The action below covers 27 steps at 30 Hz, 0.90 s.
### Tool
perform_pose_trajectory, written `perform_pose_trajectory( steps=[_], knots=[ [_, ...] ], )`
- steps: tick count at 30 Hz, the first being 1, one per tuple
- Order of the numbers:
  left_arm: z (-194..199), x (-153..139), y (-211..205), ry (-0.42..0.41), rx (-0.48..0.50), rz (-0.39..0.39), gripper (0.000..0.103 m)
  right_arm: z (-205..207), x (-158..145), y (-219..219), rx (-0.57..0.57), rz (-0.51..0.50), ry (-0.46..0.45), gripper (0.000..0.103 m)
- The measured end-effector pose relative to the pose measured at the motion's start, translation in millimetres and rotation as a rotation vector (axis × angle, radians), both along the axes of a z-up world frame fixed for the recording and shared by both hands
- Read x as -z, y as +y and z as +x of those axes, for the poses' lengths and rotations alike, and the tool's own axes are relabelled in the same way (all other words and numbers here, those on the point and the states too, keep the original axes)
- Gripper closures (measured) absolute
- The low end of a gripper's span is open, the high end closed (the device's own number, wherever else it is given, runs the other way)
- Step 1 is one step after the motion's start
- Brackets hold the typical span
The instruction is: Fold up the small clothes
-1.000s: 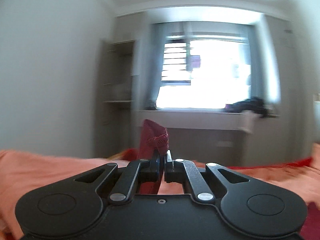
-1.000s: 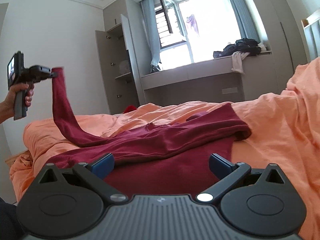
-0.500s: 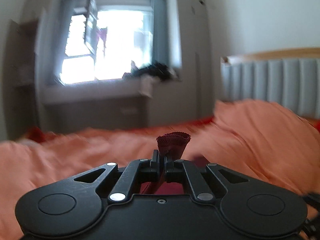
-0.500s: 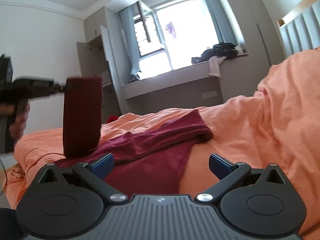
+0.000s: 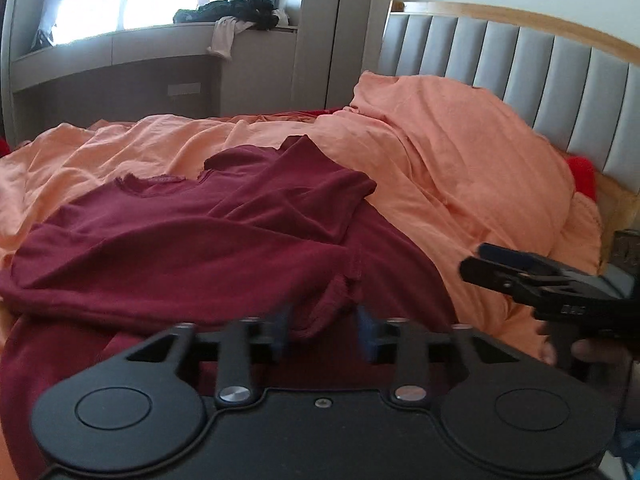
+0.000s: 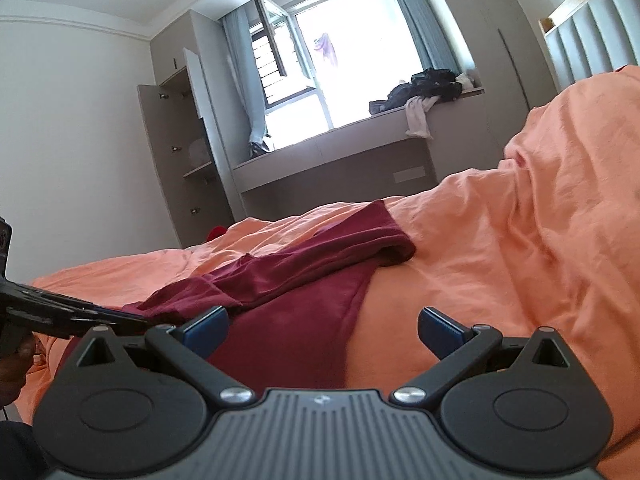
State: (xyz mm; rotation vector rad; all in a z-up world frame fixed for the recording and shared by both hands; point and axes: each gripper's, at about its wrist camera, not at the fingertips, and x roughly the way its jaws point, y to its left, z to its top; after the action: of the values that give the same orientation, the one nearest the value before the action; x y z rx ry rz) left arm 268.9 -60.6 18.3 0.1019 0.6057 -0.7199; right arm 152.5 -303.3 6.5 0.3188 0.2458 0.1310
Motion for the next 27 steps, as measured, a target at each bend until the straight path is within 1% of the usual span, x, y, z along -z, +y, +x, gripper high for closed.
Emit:
perform_pose_trajectory(
  steps=[1,3,6,9,11,13,14,15,17,19,20,22,23,25,27],
  knots=[
    [-3.6,-3.2,-0.7,-0.006,-0.006,0.002,0.04,2.9,0.4,2.7,-0.006,0.0,0.001,0.0],
    [-9.0,-9.3,13.3,-0.023,-0.027,0.006,0.031,7.2,1.1,8.4,-0.016,-0.002,-0.002,0.0],
    [-7.4,-16.5,36.0,-0.036,-0.084,0.02,0.026,17.0,1.9,17.4,-0.029,-0.011,-0.004,0.0],
    [4.6,-29.1,56.8,-0.066,-0.198,0.047,0.022,29.4,3.0,27.2,-0.045,-0.015,0.001,0.0],
    [17.6,-31.2,72.6,-0.11,-0.318,0.064,0.022,38.6,4.1,34.7,-0.059,-0.011,0.004,0.0],
    [33.7,-30.1,86.2,-0.178,-0.445,0.112,0.022,46.7,4.8,42.6,-0.063,-0.011,0.006,0.0],
    [44.4,-27.6,92.2,-0.195,-0.502,0.142,0.023,49.9,4.7,45.8,-0.063,-0.015,0.002,0.0],
    [56.3,-26.0,98.2,-0.196,-0.548,0.164,0.024,52.7,4.5,48.8,-0.065,-0.022,-0.001,0.0],
    [84.7,-21.5,114.0,-0.183,-0.61,0.177,0.027,57.1,4.4,54.6,-0.072,-0.034,-0.006,0.0],
    [111.0,-19.4,130.1,-0.167,-0.662,0.158,0.027,60.2,5.7,57.4,-0.085,-0.044,-0.004,0.0],
    [125.6,-17.4,138.2,-0.145,-0.694,0.154,0.028,61.2,6.7,58.8,-0.089,-0.05,0.0,0.0],
    [149.5,-11.8,152.9,-0.092,-0.745,0.139,0.042,62.2,9.5,61.3,-0.09,-0.072,0.008,0.0],
    [157.4,-8.0,160.1,-0.061,-0.762,0.13,0.046,61.8,10.8,62.6,-0.09,-0.086,0.009,0.0],
    [172.8,0.7,172.5,0.01,-0.777,0.112,0.05,59.8,12.2,64.9,-0.09,-0.11,0.008,0.0],
    [178.2,9.7,177.1,0.045,-0.777,0.097,0.05,57.5,14.2,66.2,-0.09,-0.126,0.005,0.0]
  ],
)
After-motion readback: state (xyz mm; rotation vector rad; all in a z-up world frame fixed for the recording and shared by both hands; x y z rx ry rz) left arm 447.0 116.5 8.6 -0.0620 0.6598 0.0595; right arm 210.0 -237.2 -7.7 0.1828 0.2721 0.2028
